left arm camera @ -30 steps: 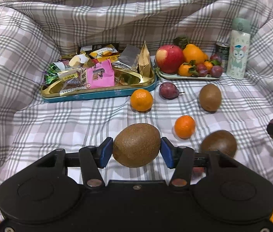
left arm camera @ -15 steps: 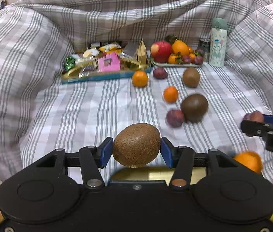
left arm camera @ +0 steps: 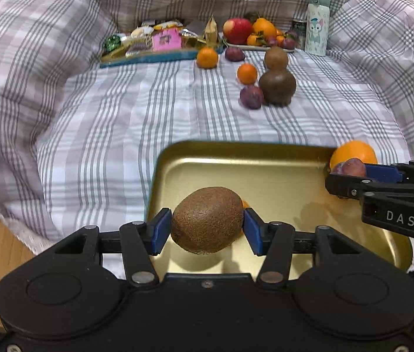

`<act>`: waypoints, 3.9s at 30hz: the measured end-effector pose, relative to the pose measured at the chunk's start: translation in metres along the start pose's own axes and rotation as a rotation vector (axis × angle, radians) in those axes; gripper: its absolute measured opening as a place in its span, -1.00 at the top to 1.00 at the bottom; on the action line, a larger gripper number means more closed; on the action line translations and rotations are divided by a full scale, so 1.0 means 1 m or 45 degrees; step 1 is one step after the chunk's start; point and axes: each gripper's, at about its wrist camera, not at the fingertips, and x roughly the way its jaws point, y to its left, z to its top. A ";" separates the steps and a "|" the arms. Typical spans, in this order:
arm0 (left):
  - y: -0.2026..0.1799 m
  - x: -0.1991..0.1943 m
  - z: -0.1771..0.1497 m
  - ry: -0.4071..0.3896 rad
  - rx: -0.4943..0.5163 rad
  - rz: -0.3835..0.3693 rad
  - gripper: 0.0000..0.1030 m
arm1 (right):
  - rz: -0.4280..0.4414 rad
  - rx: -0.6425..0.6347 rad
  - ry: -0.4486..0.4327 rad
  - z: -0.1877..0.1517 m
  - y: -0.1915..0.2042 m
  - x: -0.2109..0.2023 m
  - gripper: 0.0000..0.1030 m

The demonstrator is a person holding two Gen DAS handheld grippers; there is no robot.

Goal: Organize fruits
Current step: 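Carry the kiwi and plum back over the gold tray with both grippers, then release the plum into the tray with the right gripper while the left releases the kiwi, then move both grippers from the gold tray toward the loose fruit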

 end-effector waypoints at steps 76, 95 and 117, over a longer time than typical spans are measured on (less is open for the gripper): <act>-0.008 -0.011 -0.034 -0.018 -0.020 -0.001 -0.10 | -0.046 -0.009 0.077 -0.034 -0.002 -0.022 0.09; -0.022 -0.009 -0.003 -0.157 0.063 0.068 -0.10 | -0.070 0.058 0.023 -0.020 -0.015 -0.028 0.09; -0.006 0.024 0.046 -0.067 -0.011 0.009 0.02 | -0.078 0.124 0.050 0.014 -0.028 -0.003 0.09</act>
